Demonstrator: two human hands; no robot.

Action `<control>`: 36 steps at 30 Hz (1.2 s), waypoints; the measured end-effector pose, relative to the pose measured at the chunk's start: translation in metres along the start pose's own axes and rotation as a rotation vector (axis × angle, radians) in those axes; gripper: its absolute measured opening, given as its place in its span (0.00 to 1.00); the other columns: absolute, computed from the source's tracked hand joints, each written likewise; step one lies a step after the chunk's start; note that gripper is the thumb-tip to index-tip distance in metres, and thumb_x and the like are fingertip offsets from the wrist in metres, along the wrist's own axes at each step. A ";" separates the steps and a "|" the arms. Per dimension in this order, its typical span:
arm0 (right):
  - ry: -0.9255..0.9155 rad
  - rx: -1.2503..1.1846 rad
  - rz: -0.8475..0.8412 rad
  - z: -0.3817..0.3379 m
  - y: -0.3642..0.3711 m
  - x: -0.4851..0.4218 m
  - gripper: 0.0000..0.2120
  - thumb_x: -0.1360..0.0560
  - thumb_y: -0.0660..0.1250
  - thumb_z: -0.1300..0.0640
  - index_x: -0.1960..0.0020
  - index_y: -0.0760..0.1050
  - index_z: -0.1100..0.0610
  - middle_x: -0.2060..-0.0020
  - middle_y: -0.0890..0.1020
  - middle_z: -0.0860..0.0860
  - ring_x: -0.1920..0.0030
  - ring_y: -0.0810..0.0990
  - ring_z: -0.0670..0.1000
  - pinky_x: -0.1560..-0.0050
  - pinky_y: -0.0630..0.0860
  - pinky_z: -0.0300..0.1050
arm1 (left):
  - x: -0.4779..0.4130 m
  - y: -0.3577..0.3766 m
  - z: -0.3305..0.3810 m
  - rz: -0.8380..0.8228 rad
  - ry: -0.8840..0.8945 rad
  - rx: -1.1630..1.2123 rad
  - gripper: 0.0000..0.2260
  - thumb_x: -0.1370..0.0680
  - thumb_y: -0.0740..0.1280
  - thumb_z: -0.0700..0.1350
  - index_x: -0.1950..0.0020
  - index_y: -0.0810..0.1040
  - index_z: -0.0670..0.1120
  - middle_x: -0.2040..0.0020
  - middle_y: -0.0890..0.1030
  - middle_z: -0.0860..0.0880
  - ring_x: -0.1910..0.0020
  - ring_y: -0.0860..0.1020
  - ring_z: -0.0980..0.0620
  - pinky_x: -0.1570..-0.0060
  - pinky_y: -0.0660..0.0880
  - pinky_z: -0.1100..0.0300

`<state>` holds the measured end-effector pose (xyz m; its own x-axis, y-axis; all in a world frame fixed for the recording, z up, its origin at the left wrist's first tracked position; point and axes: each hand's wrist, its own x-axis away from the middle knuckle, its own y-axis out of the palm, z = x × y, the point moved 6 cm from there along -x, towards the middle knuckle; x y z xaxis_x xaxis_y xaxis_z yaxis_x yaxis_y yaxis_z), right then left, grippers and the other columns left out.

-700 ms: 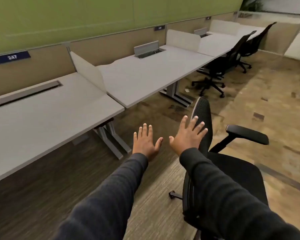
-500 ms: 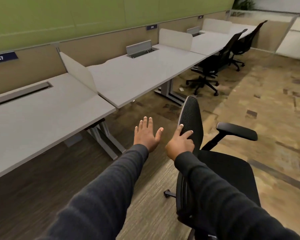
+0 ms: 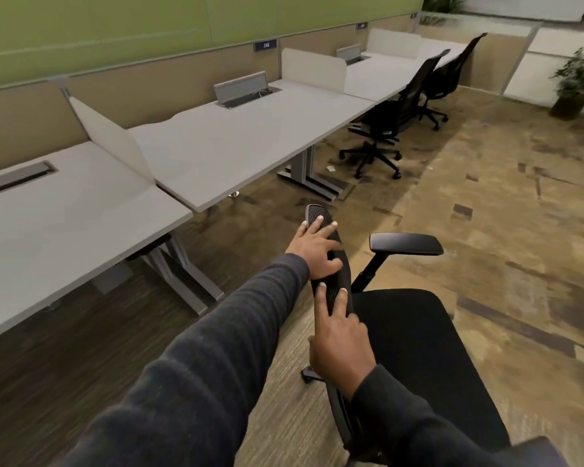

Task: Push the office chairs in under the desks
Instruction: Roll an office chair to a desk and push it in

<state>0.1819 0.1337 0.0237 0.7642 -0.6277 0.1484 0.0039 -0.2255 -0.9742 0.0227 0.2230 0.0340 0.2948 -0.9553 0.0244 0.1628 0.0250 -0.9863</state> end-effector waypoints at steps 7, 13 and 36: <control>-0.046 -0.159 -0.004 0.016 -0.008 -0.020 0.41 0.23 0.60 0.48 0.18 0.40 0.51 0.21 0.51 0.66 0.35 0.71 0.65 0.35 0.69 0.61 | -0.022 0.000 -0.010 -0.055 -0.072 -0.067 0.23 0.25 0.54 0.62 0.40 0.82 0.55 0.26 0.68 0.54 0.21 0.52 0.48 0.25 0.43 0.39; -0.096 -0.188 0.007 0.032 -0.012 -0.040 0.41 0.25 0.59 0.49 0.19 0.41 0.48 0.21 0.53 0.65 0.35 0.71 0.65 0.35 0.67 0.60 | -0.036 0.000 -0.018 -0.038 -0.131 -0.002 0.24 0.22 0.52 0.60 0.35 0.80 0.56 0.24 0.67 0.54 0.20 0.51 0.50 0.25 0.42 0.39; -0.366 -0.171 -0.062 0.101 -0.054 -0.196 0.42 0.27 0.64 0.54 0.20 0.46 0.38 0.19 0.54 0.53 0.32 0.69 0.60 0.31 0.66 0.57 | -0.143 -0.006 -0.088 0.047 -0.445 0.113 0.28 0.24 0.49 0.59 0.34 0.80 0.54 0.24 0.67 0.51 0.20 0.49 0.46 0.26 0.38 0.37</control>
<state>0.0973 0.3440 0.0303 0.9450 -0.3095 0.1057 -0.0265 -0.3944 -0.9186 -0.1034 0.3331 0.0217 0.6758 -0.7336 0.0715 0.2337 0.1212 -0.9647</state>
